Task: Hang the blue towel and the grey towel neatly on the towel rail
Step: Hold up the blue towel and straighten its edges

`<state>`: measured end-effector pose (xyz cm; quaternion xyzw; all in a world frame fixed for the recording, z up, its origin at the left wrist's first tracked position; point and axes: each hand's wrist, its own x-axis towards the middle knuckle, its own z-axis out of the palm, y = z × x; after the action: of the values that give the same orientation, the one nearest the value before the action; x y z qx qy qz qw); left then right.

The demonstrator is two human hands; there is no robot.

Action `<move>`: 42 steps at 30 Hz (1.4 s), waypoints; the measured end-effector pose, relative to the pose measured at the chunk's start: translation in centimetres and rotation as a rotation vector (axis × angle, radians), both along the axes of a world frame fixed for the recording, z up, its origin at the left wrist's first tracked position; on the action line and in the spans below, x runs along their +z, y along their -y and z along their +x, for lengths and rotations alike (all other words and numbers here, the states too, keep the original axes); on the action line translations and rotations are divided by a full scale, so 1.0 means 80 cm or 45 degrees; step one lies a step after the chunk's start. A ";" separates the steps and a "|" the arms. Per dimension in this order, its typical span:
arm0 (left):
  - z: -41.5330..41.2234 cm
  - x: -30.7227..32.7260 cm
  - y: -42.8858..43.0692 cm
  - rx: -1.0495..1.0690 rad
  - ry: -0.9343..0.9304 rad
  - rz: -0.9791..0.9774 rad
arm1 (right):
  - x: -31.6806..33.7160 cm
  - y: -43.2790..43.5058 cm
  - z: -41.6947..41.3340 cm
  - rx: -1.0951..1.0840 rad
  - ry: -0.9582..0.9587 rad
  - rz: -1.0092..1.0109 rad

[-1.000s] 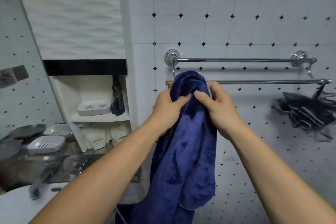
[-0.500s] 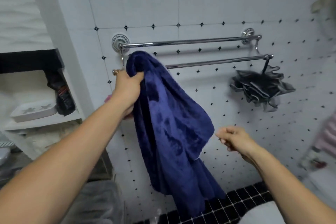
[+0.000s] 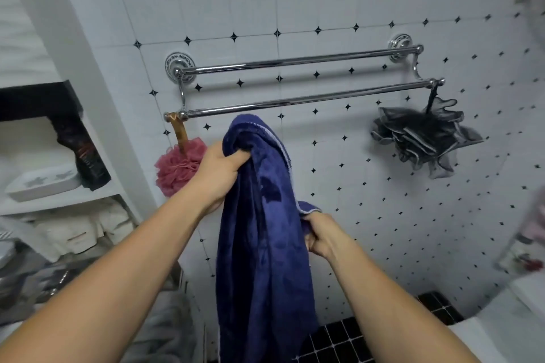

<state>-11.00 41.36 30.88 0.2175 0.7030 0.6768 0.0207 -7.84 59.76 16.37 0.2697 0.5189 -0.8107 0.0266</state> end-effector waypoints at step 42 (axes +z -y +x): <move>-0.004 0.116 -0.052 0.152 0.116 0.462 | -0.102 -0.037 0.035 0.448 -0.033 1.113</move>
<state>-11.34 45.49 40.20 0.1445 0.5796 0.8015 -0.0271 -5.02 62.74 8.20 0.1533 0.8498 -0.5026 0.0410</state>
